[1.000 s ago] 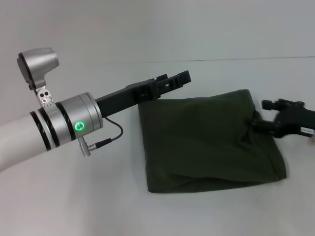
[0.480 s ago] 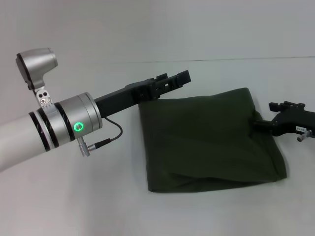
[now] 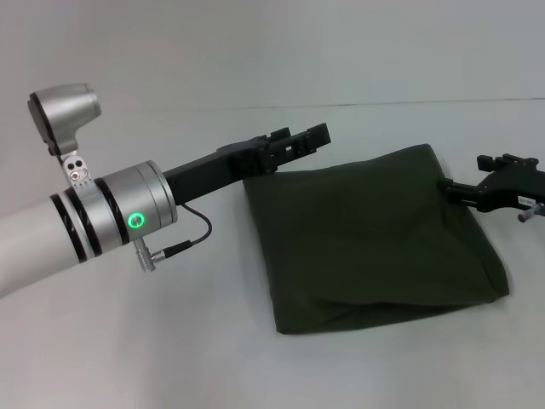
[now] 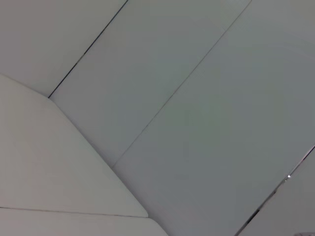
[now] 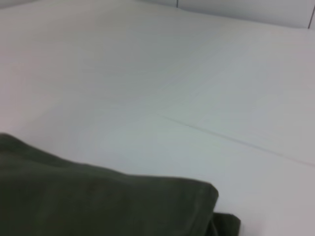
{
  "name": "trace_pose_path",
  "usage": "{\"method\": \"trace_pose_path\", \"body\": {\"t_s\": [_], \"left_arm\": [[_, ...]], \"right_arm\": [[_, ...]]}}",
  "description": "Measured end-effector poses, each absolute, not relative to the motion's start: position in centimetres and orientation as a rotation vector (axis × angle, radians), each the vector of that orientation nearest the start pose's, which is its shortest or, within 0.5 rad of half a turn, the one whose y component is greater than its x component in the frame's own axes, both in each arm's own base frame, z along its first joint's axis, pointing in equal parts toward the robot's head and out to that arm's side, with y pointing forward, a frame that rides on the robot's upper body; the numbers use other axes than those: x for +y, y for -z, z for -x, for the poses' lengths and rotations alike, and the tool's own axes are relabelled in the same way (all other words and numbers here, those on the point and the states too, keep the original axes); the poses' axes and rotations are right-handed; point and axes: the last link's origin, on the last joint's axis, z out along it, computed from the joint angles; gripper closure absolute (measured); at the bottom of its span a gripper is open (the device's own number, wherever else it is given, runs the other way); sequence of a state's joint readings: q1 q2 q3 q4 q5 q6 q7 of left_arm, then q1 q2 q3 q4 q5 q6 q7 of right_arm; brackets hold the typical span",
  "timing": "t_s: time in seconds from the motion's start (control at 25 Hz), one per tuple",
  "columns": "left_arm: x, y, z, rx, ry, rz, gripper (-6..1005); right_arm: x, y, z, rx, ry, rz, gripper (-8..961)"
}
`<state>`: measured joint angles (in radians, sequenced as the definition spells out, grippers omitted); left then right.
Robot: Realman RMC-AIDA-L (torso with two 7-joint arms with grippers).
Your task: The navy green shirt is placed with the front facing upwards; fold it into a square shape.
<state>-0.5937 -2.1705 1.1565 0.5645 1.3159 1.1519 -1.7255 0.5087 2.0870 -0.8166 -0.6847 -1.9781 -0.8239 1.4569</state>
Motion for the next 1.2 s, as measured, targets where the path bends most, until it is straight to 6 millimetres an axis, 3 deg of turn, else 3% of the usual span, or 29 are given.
{"method": "trace_pose_path", "body": {"t_s": [0.28,0.52,1.0,1.2], "left_arm": [[37.2,6.2,18.0,-1.213,1.175,2.386,166],[37.2,6.2,18.1,-1.22,1.177,2.378,170],[37.3,6.2,18.1,-1.219,1.176,2.378,176],[37.3,6.2,18.0,-1.218,1.177,2.378,179]], "right_arm": [[36.8,-1.5,-31.2,0.715,-0.304,2.319,135],[35.9,-0.1,-31.5,0.727,-0.265,2.37,136],[34.9,-1.4,-34.9,0.816,-0.2,2.228,136],[34.9,-2.2,-35.4,0.849,-0.227,2.175,136]]}}
